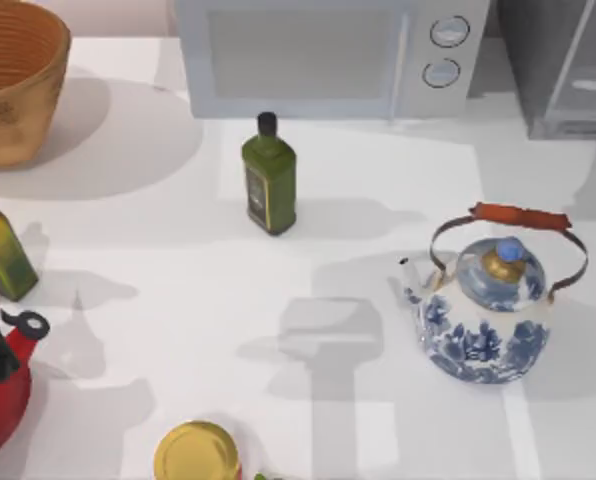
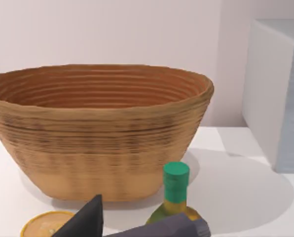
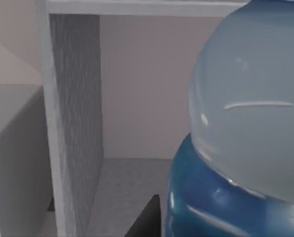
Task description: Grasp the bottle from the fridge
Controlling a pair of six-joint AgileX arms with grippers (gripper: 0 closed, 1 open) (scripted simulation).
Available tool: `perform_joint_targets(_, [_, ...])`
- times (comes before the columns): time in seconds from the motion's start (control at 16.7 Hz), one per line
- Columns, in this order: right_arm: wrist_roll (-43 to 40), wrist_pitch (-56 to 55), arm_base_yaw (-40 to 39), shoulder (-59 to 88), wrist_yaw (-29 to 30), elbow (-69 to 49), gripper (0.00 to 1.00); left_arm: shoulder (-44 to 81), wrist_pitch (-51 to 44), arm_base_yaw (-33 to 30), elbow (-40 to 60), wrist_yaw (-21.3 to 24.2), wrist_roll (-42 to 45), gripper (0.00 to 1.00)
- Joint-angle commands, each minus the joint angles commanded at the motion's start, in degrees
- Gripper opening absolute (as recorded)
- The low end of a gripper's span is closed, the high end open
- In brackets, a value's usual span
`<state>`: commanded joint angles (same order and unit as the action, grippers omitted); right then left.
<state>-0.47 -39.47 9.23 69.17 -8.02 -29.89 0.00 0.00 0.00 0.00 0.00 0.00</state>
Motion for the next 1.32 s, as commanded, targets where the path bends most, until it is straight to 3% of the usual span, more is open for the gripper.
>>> perform_joint_targets(0.42, [0.39, 23.54, -5.22, -43.57, 4.57, 18.1, 0.0, 0.0, 0.0, 0.0, 0.0, 0.0, 0.0, 1.0])
perform_joint_targets(0.66, [0.5, 34.03, -7.78, -60.96, 6.78, 25.94, 0.0, 0.0, 0.0, 0.0, 0.0, 0.0, 0.0, 1.0])
perform_joint_targets(0.9, [0.47, 39.17, -9.15, -68.74, 7.95, 29.68, 0.0, 0.0, 0.0, 0.0, 0.0, 0.0, 0.0, 1.0])
perform_joint_targets(1.32, [0.62, 38.89, -9.63, -68.36, 8.5, 29.24, 0.0, 0.0, 0.0, 0.0, 0.0, 0.0, 0.0, 1.0])
